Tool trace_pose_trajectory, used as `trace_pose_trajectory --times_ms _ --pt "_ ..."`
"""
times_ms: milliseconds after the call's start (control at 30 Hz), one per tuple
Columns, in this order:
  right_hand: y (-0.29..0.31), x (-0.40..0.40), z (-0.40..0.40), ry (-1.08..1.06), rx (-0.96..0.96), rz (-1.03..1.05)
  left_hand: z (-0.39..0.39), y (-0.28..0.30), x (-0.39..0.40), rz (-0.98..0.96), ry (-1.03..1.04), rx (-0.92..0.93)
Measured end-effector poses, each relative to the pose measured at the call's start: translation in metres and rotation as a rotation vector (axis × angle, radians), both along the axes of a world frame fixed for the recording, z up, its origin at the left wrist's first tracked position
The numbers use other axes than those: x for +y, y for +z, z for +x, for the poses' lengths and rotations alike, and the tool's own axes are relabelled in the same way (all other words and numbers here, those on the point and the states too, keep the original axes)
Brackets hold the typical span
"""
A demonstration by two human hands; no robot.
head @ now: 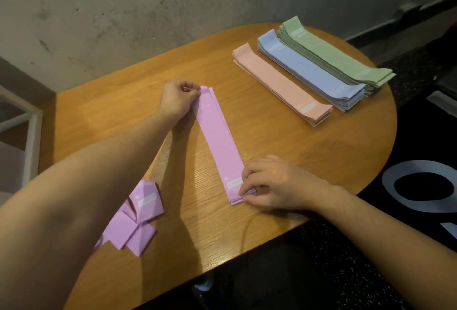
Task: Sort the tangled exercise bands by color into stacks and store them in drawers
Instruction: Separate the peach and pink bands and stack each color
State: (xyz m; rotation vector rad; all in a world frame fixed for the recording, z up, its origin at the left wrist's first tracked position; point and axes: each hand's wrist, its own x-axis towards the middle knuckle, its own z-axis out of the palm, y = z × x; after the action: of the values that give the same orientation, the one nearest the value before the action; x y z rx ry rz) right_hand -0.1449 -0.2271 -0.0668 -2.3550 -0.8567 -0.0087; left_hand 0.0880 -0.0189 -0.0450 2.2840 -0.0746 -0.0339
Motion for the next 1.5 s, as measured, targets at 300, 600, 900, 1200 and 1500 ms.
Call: trace_pose_trajectory --times_ms 300,600,900,1200,1500 --pt "0.015 0.005 -0.004 -0.091 0.248 0.143 -0.017 0.013 0.002 -0.163 0.042 0.078" --pt "0.035 0.015 -0.009 -0.378 0.463 0.422 -0.064 0.025 0.037 -0.191 -0.056 0.076" --pt "0.045 0.044 -0.014 -0.423 0.423 0.508 -0.131 0.028 0.101 -0.161 -0.04 -0.075" --pt "0.053 0.087 -0.016 -0.469 0.467 0.602 -0.208 0.016 0.182 -0.089 0.045 -0.187" --pt "0.045 0.146 -0.006 -0.443 0.515 0.596 -0.262 -0.013 0.245 0.033 0.081 -0.379"
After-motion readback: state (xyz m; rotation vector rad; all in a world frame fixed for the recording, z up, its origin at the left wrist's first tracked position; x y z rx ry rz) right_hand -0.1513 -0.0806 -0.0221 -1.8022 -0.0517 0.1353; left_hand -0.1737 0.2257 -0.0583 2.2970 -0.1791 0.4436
